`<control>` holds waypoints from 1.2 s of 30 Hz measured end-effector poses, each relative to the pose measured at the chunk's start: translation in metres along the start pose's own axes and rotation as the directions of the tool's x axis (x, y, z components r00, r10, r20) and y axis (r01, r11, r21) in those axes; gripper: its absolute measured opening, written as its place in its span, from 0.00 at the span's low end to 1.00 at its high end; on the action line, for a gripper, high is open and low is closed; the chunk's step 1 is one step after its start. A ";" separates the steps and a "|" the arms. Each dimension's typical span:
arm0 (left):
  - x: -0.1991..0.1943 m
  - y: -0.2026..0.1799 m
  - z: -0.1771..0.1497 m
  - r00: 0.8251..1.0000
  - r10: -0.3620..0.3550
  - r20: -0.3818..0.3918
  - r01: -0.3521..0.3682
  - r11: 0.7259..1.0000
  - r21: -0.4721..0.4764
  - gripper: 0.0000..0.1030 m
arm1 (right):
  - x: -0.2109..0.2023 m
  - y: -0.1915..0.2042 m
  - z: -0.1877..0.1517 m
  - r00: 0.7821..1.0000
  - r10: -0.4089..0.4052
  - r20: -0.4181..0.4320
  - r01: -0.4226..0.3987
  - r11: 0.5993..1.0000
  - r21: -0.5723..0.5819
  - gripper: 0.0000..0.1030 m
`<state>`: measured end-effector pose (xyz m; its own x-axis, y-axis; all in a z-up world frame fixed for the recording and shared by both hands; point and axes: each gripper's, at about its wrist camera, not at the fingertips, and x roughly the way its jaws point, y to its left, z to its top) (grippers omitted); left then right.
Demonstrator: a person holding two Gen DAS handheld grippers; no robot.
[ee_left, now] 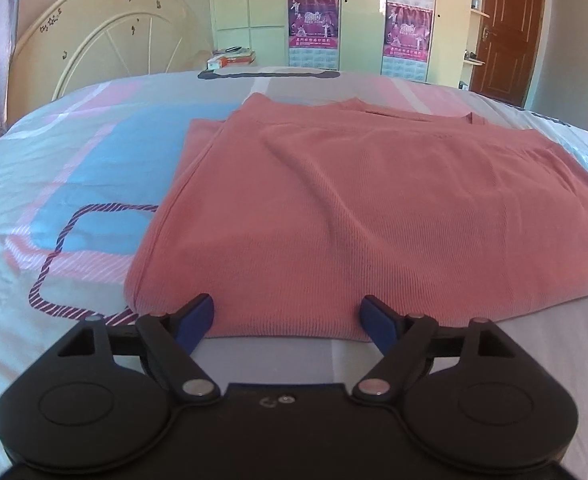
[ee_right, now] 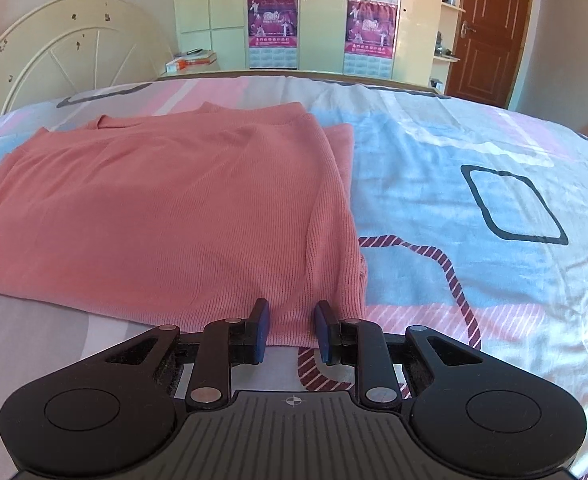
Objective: Fold small clothes
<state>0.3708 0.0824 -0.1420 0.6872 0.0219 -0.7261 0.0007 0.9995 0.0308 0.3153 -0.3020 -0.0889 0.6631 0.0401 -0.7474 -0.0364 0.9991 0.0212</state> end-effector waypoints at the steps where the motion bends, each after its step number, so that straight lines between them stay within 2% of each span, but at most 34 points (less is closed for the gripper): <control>1: -0.001 -0.001 -0.001 1.000 0.002 -0.004 -0.002 1.000 0.006 0.79 | 0.000 0.000 0.000 1.000 0.000 -0.003 0.000 1.000 0.003 0.23; 7: -0.008 0.000 0.003 0.999 0.001 -0.043 -0.001 1.000 0.008 0.78 | -0.001 0.001 0.011 0.999 -0.022 -0.044 0.022 1.000 -0.001 0.23; 10: -0.021 0.006 -0.002 0.999 0.009 -0.039 -0.009 1.000 -0.008 0.76 | -0.026 0.004 0.013 1.000 0.000 0.021 0.000 1.000 0.004 0.23; 14: -0.034 0.020 -0.015 0.999 -0.027 -0.047 0.023 0.997 -0.080 0.65 | -0.050 0.009 0.010 0.998 0.037 0.046 -0.038 0.999 0.018 0.23; 16: -0.039 0.026 -0.021 0.997 -0.060 -0.053 0.052 0.988 -0.145 0.65 | -0.056 0.010 0.008 0.997 0.060 0.048 -0.062 0.997 0.047 0.24; 17: -0.041 0.033 -0.024 0.995 -0.084 -0.047 0.073 0.976 -0.203 0.65 | -0.058 0.013 0.008 0.997 0.066 0.051 -0.069 0.996 0.055 0.32; 18: -0.043 0.038 -0.027 0.993 -0.110 -0.038 0.097 0.961 -0.261 0.65 | -0.060 0.015 0.008 0.996 0.068 0.054 -0.071 0.995 0.063 0.41; 19: -0.044 0.045 -0.030 0.988 -0.151 -0.027 0.134 0.934 -0.330 0.65 | -0.060 0.018 0.007 0.996 0.072 0.060 -0.076 0.995 0.070 0.56; 20: -0.043 0.054 -0.033 0.978 -0.209 -0.008 0.187 0.890 -0.416 0.64 | -0.061 0.021 0.008 0.994 0.083 0.068 -0.088 0.994 0.071 0.57; 21: -0.042 0.062 -0.036 0.971 -0.240 0.015 0.217 0.849 -0.482 0.63 | -0.060 0.024 0.009 0.993 0.098 0.070 -0.103 0.992 0.069 0.56; 22: -0.041 0.068 -0.038 0.967 -0.255 0.032 0.232 0.814 -0.532 0.62 | -0.060 0.028 0.010 0.991 0.106 0.076 -0.111 0.992 0.068 0.45; 23: -0.038 0.073 -0.038 0.962 -0.268 0.041 0.244 0.786 -0.568 0.60 | -0.060 0.032 0.010 0.990 0.114 0.084 -0.119 0.991 0.062 0.28; 25: -0.034 0.078 -0.039 0.960 -0.276 0.056 0.251 0.750 -0.613 0.54 | -0.059 0.039 0.013 0.988 0.123 0.094 -0.129 0.990 0.059 0.17; 28: -0.025 0.087 -0.041 0.953 -0.288 0.092 0.271 0.676 -0.686 0.54 | -0.059 0.047 0.018 0.980 0.149 0.131 -0.156 0.986 0.051 0.15; 30: -0.018 0.093 -0.044 0.949 -0.289 0.127 0.286 0.614 -0.736 0.54 | -0.055 0.052 0.022 0.978 0.165 0.126 -0.171 0.984 0.041 0.15; 32: -0.011 0.097 -0.043 0.948 -0.279 0.155 0.294 0.574 -0.764 0.52 | -0.049 0.057 0.026 0.976 0.180 0.121 -0.185 0.982 0.031 0.15; 36: 0.004 0.099 -0.033 0.952 -0.246 0.181 0.292 0.557 -0.778 0.49 | -0.032 0.066 0.036 0.971 0.214 0.109 -0.216 0.976 0.014 0.15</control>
<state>0.3495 0.1822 -0.1641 0.7860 -0.2284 -0.5745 -0.3641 0.5800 -0.7287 0.3185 -0.2364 -0.0398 0.7175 0.2538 -0.6486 -0.1686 0.9668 0.1918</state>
